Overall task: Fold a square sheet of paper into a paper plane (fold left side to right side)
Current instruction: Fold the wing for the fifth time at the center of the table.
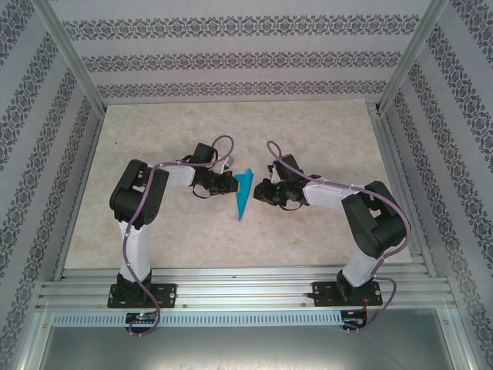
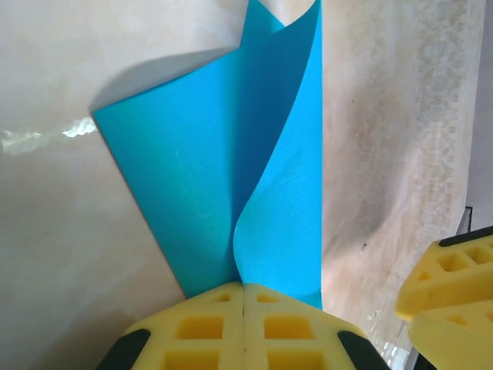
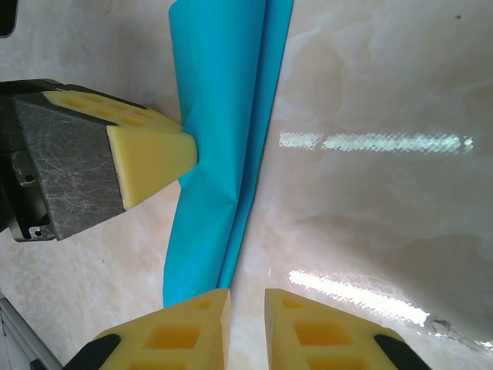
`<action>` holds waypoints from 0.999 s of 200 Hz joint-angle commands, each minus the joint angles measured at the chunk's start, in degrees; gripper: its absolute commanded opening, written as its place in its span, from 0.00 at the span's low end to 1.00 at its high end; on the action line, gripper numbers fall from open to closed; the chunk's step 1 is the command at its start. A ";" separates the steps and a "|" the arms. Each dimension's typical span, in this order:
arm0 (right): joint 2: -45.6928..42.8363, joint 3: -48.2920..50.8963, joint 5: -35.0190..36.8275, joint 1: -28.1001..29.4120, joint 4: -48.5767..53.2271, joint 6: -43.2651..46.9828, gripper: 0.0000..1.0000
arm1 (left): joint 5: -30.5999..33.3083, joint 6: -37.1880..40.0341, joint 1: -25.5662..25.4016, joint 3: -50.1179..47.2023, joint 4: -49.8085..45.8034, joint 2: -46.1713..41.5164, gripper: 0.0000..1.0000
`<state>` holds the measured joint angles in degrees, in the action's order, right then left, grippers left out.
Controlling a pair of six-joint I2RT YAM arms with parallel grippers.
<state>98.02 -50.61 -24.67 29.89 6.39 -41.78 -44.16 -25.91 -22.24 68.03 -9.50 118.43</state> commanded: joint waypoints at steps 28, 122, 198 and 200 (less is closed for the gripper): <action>-0.50 1.53 -5.50 4.46 -10.18 -5.57 0.16 | -0.34 1.38 0.59 0.36 0.10 1.01 0.03; 1.80 5.26 -6.77 8.54 -18.19 -10.49 0.16 | -0.01 1.05 0.56 -0.45 0.39 0.68 0.03; 4.19 3.90 -5.54 9.27 -15.63 -9.11 0.16 | 0.13 1.10 0.57 -0.62 0.37 0.53 0.03; 4.20 3.91 -5.49 9.30 -15.56 -9.09 0.16 | 0.11 1.10 0.59 -0.57 0.40 0.56 0.03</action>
<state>101.12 -45.84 -30.74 38.63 -9.50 -51.57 -44.31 -25.91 -22.22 68.05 -9.47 118.48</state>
